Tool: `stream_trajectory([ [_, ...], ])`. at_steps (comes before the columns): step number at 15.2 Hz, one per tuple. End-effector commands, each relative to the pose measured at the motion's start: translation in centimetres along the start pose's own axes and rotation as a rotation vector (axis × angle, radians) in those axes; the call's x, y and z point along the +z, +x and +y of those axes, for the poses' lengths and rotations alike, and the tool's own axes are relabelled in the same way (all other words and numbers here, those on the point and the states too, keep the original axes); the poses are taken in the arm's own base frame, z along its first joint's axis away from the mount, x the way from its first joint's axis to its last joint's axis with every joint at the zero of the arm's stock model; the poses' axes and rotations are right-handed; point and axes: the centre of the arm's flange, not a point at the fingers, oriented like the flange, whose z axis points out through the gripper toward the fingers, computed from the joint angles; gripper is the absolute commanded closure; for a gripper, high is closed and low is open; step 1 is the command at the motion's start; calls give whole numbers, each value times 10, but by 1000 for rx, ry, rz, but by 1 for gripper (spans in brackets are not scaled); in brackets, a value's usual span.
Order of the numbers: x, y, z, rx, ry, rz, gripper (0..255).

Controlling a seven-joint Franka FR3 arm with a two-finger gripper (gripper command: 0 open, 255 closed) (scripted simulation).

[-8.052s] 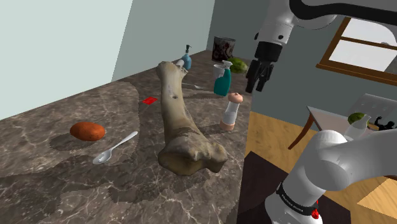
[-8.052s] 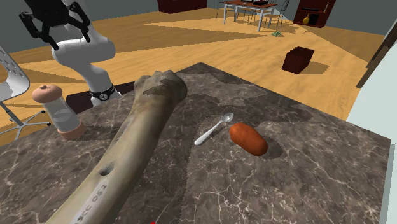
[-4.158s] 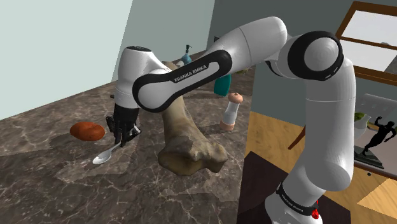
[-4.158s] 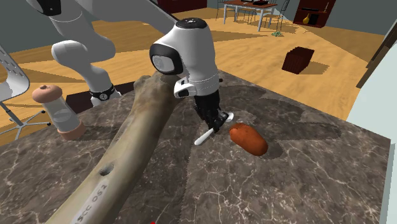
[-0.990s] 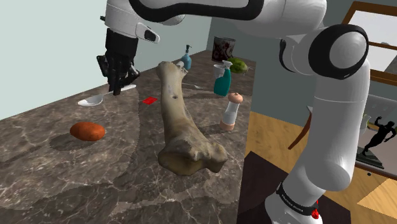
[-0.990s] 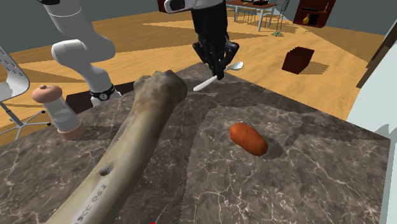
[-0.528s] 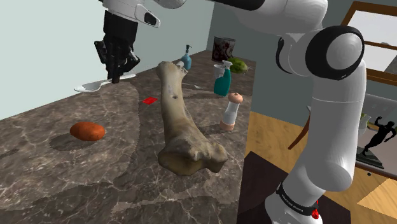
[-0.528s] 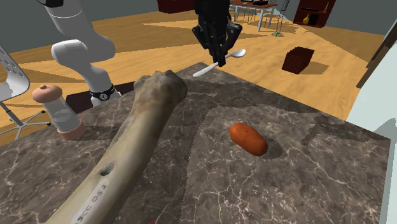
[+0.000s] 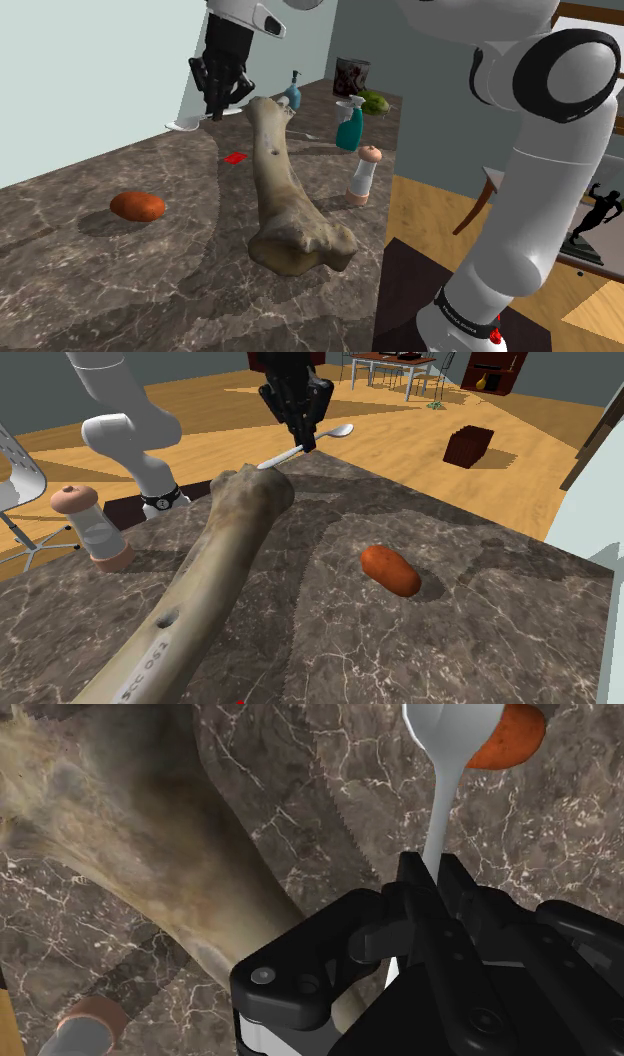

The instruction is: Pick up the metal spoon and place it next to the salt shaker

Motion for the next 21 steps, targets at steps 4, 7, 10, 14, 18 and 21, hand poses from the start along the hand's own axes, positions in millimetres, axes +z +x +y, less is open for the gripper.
stream_trajectory([
  [4, -11, 58, 29, -1, 0, -1, 255],
  [7, -19, 92, 48, -1, 0, -1, 255],
  [10, -27, 126, 67, -1, 0, -1, 255],
  [14, -38, 171, 92, -1, 0, -1, 255],
  [18, -48, 217, 117, -1, 0, -1, 255],
  [21, -56, 251, 136, -1, 0, -1, 255],
])
